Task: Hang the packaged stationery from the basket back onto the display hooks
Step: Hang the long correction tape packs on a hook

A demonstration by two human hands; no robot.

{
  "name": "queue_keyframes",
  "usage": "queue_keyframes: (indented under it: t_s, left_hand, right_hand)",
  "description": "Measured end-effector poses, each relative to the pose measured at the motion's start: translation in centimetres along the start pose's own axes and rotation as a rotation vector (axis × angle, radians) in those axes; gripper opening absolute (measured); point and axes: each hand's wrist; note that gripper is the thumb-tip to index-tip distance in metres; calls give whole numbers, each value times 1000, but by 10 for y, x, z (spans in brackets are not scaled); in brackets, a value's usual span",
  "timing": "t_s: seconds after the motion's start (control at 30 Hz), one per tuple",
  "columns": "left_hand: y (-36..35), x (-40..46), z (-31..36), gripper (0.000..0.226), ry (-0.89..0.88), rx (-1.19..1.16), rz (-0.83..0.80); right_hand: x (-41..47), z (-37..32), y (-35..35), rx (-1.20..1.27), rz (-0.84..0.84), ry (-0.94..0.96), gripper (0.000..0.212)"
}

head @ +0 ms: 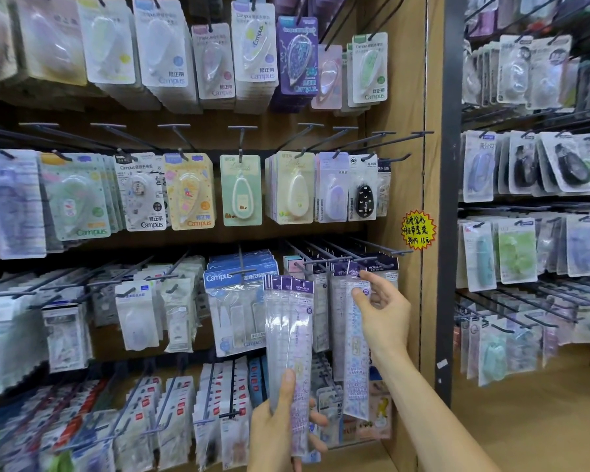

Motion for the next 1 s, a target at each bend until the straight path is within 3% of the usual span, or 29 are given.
queue_keyframes:
  t_s: [0.3, 0.53, 0.6, 0.7, 0.8, 0.9, 1.0]
  left_hand:
    - [0, -2, 5, 76, -32, 31, -34]
    - [-1, -5, 9, 68, -47, 116, -77]
    - [-2, -4, 7, 61, -59, 119, -72]
    - [-5, -2, 3, 51, -87, 99, -53]
    - [-13, 0, -2, 45, -81, 55, -58]
    - [-19, 0, -3, 50, -64, 48, -58]
    - [-17, 4, -6, 66, -26, 83, -71]
  right_hand:
    - [-6, 4, 5, -201, 7, 22, 41]
    - [24, 11, -17, -288, -138, -170, 47]
    - [18, 13, -16, -321, -71, -131, 40]
    - [-11, 5, -7, -164, 63, -89, 28]
    - [-30, -1, -7, 120, 10, -243, 26]
    - [-32, 1, -7, 255, 49, -276, 38]
    - [-26, -4, -2, 275, 95, -233, 29]
Point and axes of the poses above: each hand's wrist, its own x-axis towards the middle knuckle, its own y-axis out of the back of the hand, z = x × y, and after that the axes turned 1 degree about y, right-handed
